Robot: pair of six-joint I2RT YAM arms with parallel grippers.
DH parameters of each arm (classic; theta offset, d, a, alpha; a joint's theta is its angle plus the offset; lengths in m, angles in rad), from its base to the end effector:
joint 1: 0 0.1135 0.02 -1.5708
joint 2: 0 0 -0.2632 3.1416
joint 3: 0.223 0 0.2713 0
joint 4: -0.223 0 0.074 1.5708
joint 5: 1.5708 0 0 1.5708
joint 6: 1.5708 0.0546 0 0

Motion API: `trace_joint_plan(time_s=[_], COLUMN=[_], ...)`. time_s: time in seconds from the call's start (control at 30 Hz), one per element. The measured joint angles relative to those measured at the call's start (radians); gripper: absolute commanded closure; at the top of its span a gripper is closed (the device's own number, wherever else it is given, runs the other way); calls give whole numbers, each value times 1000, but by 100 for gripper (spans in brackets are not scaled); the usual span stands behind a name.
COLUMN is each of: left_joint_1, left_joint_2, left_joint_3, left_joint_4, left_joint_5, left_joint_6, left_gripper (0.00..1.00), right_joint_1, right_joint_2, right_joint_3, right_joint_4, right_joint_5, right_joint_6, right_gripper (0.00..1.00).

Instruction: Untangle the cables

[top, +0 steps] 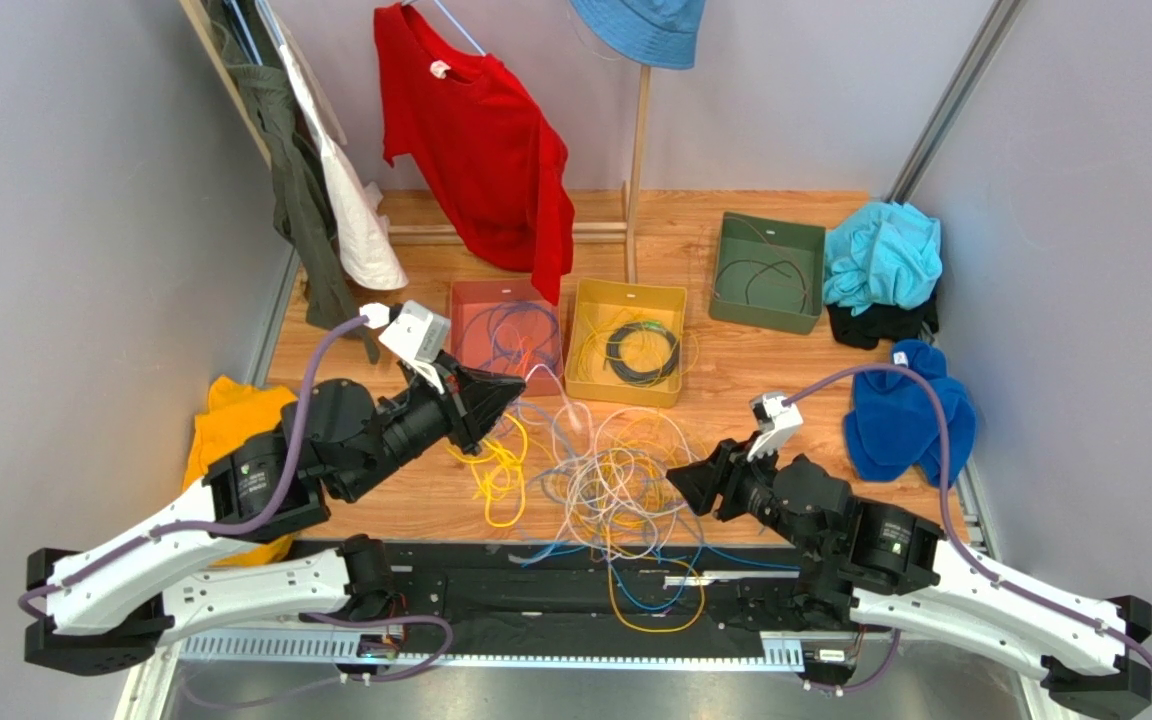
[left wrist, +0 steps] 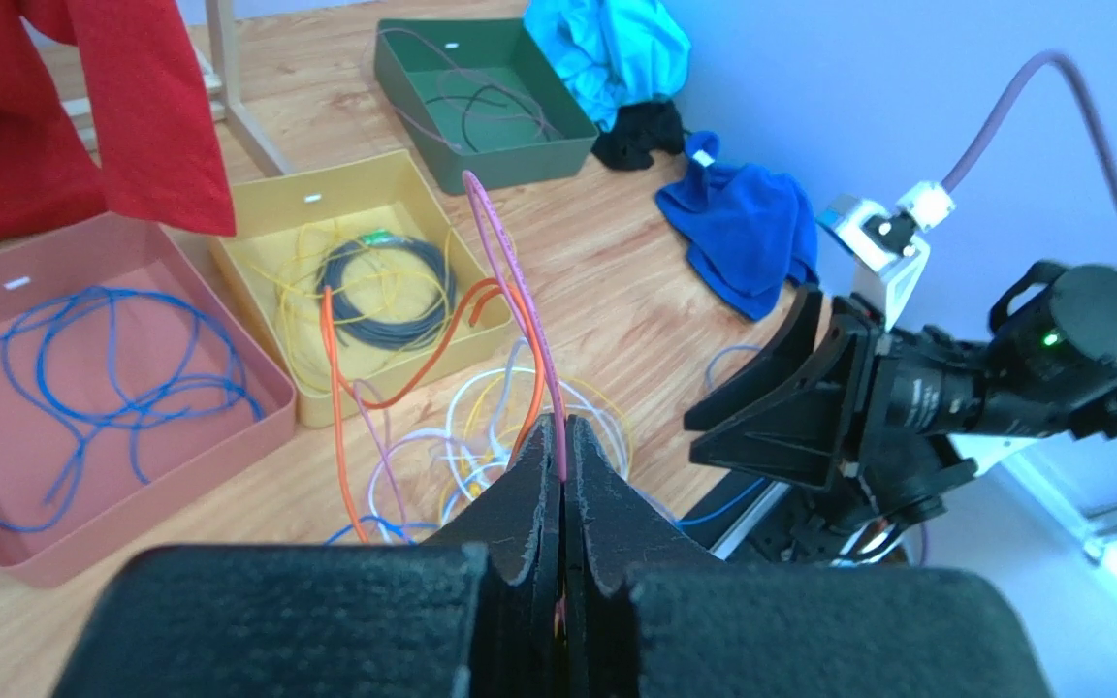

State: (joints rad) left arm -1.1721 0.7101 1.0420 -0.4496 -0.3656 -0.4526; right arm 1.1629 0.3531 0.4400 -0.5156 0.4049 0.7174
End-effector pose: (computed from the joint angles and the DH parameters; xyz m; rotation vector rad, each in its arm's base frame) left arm 0.0860 -0.1538 0.4133 0.3453 1.7306 -0.9020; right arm 0.0770 0.1240 0.2356 -0.1882 2.0478 0.8111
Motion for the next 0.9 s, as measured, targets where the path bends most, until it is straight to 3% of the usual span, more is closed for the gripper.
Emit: trace_joint_plan(time_s=[0.27,0.63,0.9], left_joint_1=[0,0,0], left_joint_2=[80,168,195], left_joint_3=[10,27,31], left_joint_4=[-56,-65,-65], left_joint_5=[18,43,55], left_joint_6=[63,81,87], left_gripper=[100,100,100], right_joint_1=[0,14,55], right_joint_2=[93,354,485], right_joint_3=[42,168,190], right_joint_4=[185,521,588], right_joint_5=[-132,-301,-344], right_joint_6=[-67,-164,-208], right_gripper=[52,52,52])
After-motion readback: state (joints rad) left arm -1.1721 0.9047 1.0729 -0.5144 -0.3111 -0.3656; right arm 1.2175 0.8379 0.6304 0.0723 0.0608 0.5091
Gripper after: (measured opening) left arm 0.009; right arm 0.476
